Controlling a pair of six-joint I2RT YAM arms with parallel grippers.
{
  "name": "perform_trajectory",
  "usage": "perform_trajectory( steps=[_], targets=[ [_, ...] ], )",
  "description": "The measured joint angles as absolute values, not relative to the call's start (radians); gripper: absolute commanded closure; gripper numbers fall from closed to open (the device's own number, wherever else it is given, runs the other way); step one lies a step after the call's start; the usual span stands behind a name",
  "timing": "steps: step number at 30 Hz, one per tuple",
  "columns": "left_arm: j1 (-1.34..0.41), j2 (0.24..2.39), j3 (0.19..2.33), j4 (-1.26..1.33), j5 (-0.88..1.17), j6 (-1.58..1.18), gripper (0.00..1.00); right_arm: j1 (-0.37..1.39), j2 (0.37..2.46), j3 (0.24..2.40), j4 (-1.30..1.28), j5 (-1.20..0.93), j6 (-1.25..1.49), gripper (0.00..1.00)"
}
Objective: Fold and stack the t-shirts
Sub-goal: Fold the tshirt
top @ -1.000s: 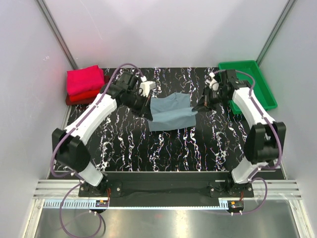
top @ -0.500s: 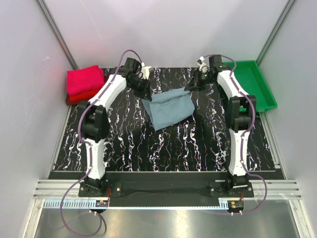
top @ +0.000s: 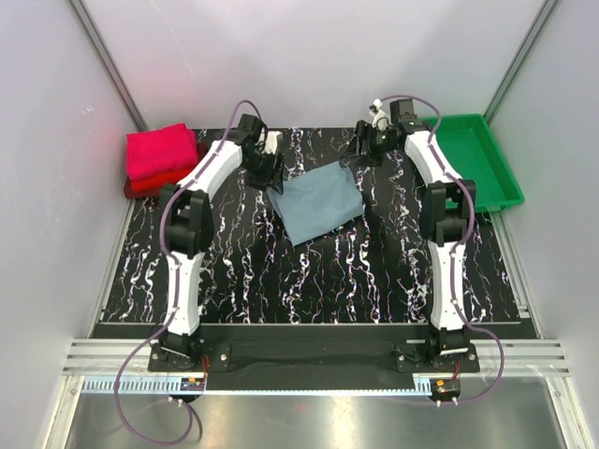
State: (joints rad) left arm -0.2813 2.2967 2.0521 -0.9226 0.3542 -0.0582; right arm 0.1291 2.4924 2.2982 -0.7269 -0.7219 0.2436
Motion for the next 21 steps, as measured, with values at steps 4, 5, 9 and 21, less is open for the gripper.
perform_trajectory(
  steps=[4,5,9,21],
  targets=[
    [-0.283,2.155,1.995,-0.942,0.309,-0.035,0.08,0.129,2.3,2.194,-0.731,-0.717,0.211,0.27],
    [-0.283,2.115,1.992,-0.948,0.308,-0.024,0.07,0.129,2.249,2.173,-0.729,-0.719,0.204,0.27],
    [-0.281,1.978,1.971,-0.937,0.341,-0.02,0.04,0.132,2.08,2.075,-0.704,-0.764,0.197,0.28],
    [-0.27,2.108,1.777,-0.908,0.454,-0.139,0.04,0.17,2.343,1.979,-0.751,-0.822,0.177,0.31]
  ],
)
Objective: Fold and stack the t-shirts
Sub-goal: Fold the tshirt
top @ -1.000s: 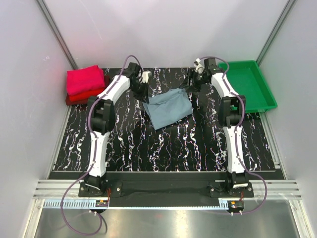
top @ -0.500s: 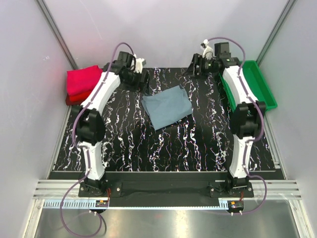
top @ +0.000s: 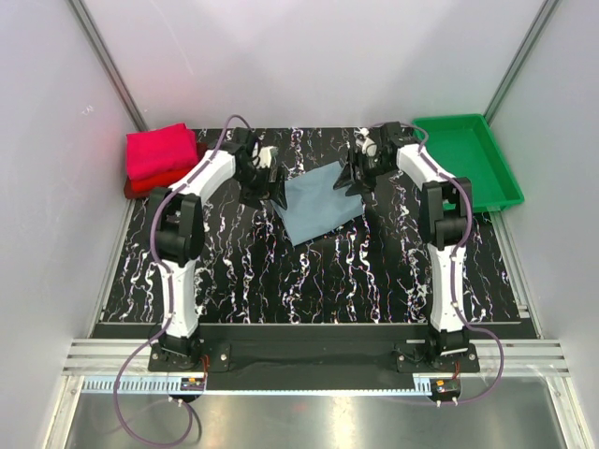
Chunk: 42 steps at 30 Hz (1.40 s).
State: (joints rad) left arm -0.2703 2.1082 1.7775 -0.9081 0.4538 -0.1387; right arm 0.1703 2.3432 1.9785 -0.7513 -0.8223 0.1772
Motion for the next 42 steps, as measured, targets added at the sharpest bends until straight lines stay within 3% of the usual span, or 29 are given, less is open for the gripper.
perform_trajectory(
  steps=[13,15,20,27,31,37,42],
  targets=[
    [-0.252,2.287,1.872,-0.873,0.528,-0.196,0.05,0.172,2.477,2.115,-0.756,-0.82,0.16,0.32],
    [-0.249,2.322,1.91,-0.883,0.55,-0.212,0.09,0.174,2.506,2.132,-0.752,-0.818,0.16,0.32],
    [-0.247,2.389,2.003,-0.863,0.579,-0.239,0.27,0.178,2.527,2.135,-0.749,-0.822,0.162,0.31],
    [-0.244,2.444,2.053,-0.836,0.652,-0.266,0.36,0.179,2.524,2.12,-0.736,-0.822,0.161,0.31],
    [-0.244,2.445,2.053,-0.832,0.65,-0.27,0.34,0.179,2.521,2.116,-0.734,-0.817,0.162,0.3],
    [-0.257,2.398,2.024,-0.835,0.519,-0.281,0.21,0.18,2.514,2.105,-0.725,-0.809,0.171,0.3],
    [-0.23,2.329,1.908,-0.826,0.477,-0.309,0.2,0.181,2.502,2.086,-0.71,-0.802,0.174,0.3]
  ],
)
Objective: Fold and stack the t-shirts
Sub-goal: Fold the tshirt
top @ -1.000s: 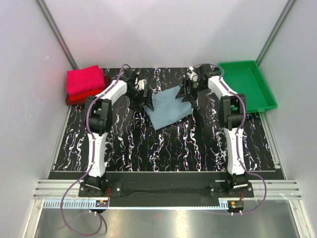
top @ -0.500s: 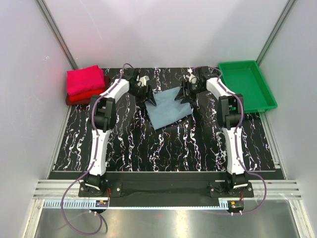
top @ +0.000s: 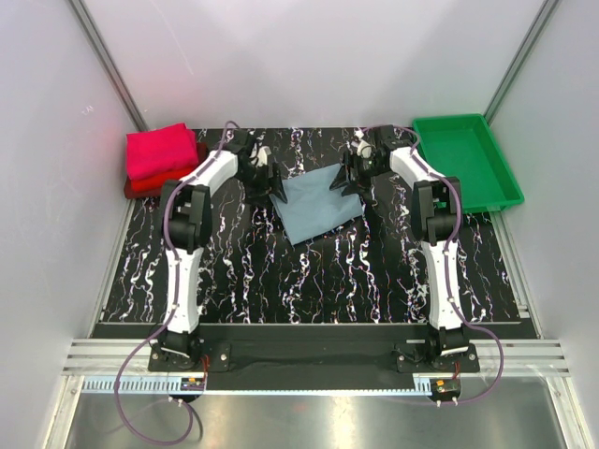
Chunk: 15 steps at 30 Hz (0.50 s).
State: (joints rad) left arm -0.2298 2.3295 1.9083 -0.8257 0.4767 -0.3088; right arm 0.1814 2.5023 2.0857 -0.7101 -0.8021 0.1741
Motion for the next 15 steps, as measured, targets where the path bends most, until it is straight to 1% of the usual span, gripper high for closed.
perform_trajectory(
  steps=[4,8,14,15],
  targets=[
    [-0.189,2.33,1.873,-0.79,0.594,-0.356,0.2,0.182,2.49,2.065,-0.704,-0.798,0.176,0.3],
    [-0.15,2.376,1.867,-0.736,0.778,-0.432,0.21,0.182,2.472,2.035,-0.703,-0.794,0.177,0.29],
    [-0.164,2.461,1.864,-0.628,1.036,-0.55,0.26,0.183,2.447,2.001,-0.708,-0.776,0.177,0.28],
    [-0.171,2.471,1.864,-0.608,1.063,-0.554,0.3,0.183,2.445,1.998,-0.71,-0.773,0.177,0.28]
  ],
)
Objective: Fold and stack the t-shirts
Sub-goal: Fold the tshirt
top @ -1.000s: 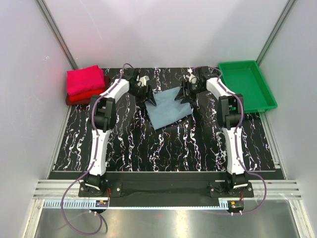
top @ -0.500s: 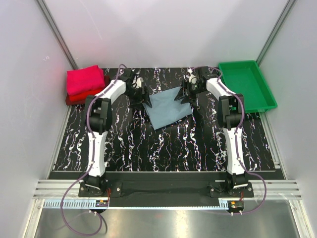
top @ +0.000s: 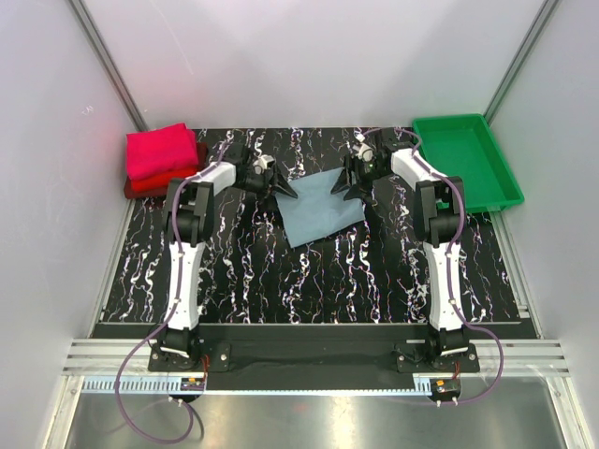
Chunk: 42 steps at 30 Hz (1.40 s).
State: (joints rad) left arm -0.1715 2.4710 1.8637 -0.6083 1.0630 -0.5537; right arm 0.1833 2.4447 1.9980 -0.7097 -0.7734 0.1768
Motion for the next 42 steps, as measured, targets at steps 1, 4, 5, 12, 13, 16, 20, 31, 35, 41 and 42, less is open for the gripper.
perform_trajectory(
  steps=[1,4,5,12,13,16,20,31,35,41,42],
  targets=[
    [-0.18,2.475,1.864,-0.587,1.071,-0.566,0.33,0.183,2.443,1.996,-0.711,-0.772,0.177,0.28],
    [-0.202,2.49,1.865,-0.542,1.084,-0.582,0.54,0.183,2.439,1.992,-0.713,-0.767,0.177,0.28],
    [-0.208,2.496,1.864,-0.531,1.085,-0.588,0.58,0.183,2.439,1.992,-0.714,-0.767,0.177,0.28],
    [-0.213,2.506,1.863,-0.554,1.053,-0.552,0.69,0.183,2.438,1.992,-0.716,-0.766,0.18,0.27],
    [-0.211,2.505,1.877,-0.58,1.036,-0.532,0.73,0.183,2.438,1.992,-0.716,-0.766,0.18,0.27],
    [-0.214,2.502,1.958,-0.678,0.926,-0.449,0.93,0.184,2.438,1.993,-0.719,-0.765,0.18,0.27],
    [-0.216,2.499,2.09,-0.76,0.726,-0.334,0.98,0.189,2.438,1.993,-0.719,-0.768,0.18,0.27],
    [-0.217,2.434,2.138,-0.894,0.463,-0.115,1.0,0.208,2.427,1.988,-0.724,-0.767,0.179,0.27],
    [-0.207,2.395,2.138,-0.928,0.384,-0.044,1.0,0.198,2.404,1.984,-0.742,-0.749,0.176,0.26],
    [-0.149,2.311,2.138,-0.965,0.301,0.044,1.0,0.134,2.324,1.977,-0.752,-0.73,0.17,0.25],
    [-0.138,2.295,2.138,-0.972,0.288,0.058,1.0,0.119,2.307,1.971,-0.752,-0.723,0.167,0.25]
  ],
)
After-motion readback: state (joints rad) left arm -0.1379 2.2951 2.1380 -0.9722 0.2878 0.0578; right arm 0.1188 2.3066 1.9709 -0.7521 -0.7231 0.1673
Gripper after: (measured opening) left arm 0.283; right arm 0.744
